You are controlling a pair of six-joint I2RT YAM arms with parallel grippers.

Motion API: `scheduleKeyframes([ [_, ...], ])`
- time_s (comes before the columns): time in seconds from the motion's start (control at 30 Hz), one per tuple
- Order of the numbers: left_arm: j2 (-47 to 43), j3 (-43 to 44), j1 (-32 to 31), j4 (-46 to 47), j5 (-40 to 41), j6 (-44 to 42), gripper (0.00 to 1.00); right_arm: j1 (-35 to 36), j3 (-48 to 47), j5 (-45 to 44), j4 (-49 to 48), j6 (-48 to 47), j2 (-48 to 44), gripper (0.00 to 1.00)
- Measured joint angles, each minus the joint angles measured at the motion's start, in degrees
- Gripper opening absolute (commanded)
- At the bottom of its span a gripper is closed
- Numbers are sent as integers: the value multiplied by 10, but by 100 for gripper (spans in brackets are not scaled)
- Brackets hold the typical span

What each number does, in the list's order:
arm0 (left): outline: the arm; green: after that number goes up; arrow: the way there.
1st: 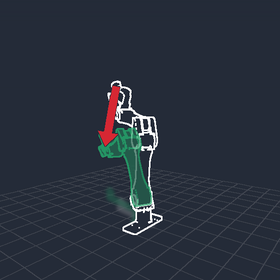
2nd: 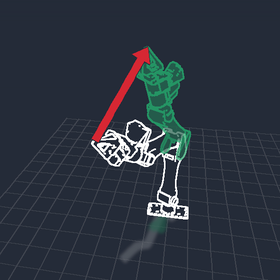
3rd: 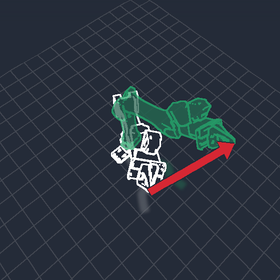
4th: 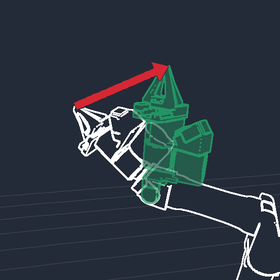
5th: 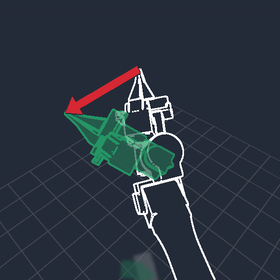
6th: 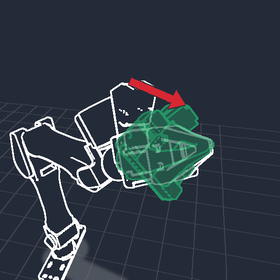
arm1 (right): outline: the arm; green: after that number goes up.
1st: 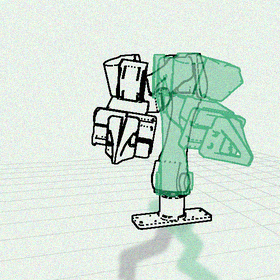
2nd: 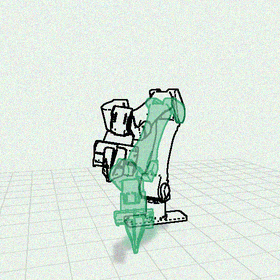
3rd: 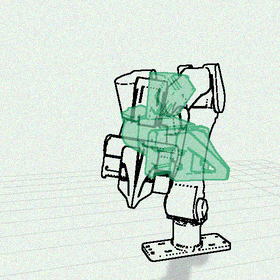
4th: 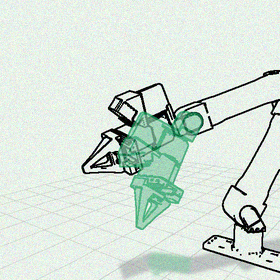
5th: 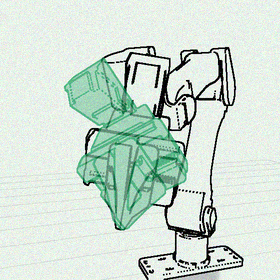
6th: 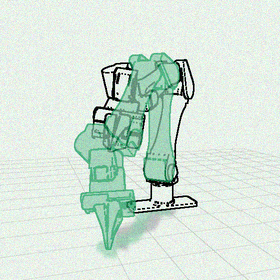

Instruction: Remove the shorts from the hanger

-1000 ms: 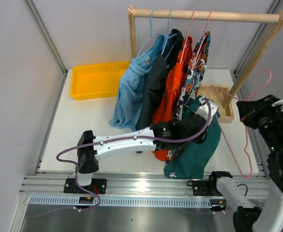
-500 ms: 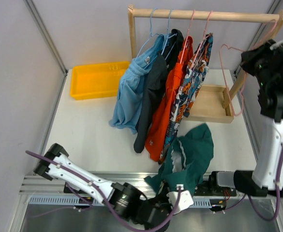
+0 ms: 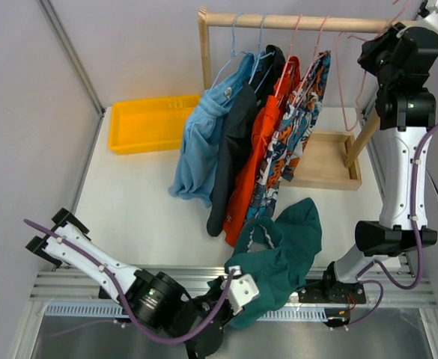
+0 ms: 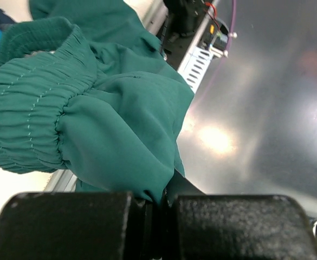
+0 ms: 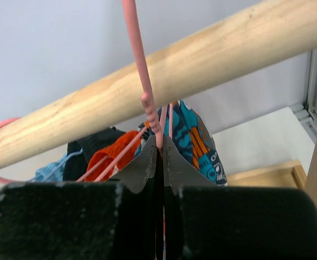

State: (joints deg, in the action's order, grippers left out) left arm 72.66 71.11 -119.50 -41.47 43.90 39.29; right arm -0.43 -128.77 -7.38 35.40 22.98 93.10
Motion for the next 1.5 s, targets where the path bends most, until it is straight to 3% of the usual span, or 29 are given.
scheduleKeyframes([
  [0.2, -16, 2, 0, -30, 28, 15, 0, -1, 20, -1, -24, -5, 14, 0],
  [0.43, -21, 90, 0, -173, 80, 65, 0, -9, 203, 3, -114, 0, -59, 2],
  [0.5, -34, 111, 1, -224, 98, 90, 0, -19, 257, 9, -136, 10, -103, 32],
  [0.53, -42, 117, 5, -251, 105, 104, 0, -24, 278, 14, -136, 16, -124, 99],
  [0.67, -80, 124, 58, -321, 128, 130, 0, -36, 360, 19, -99, 19, -207, 99],
  [0.8, -130, 134, 141, -341, 140, 99, 0, -40, 417, 19, -62, 13, -269, 99],
  [0.9, -192, 135, 252, -316, 138, 2, 0, -47, 453, 18, -50, 8, -318, 99],
  [1.07, -232, 166, 497, -230, 106, -176, 0, -58, 482, 24, -31, 5, -382, 99],
  [1.2, -194, 234, 676, -181, 49, -270, 0, -58, 488, 36, -24, 5, -403, 99],
  [1.5, 11, 543, 931, -152, -18, -351, 0, -60, 537, 53, -2, 6, -443, 99],
])
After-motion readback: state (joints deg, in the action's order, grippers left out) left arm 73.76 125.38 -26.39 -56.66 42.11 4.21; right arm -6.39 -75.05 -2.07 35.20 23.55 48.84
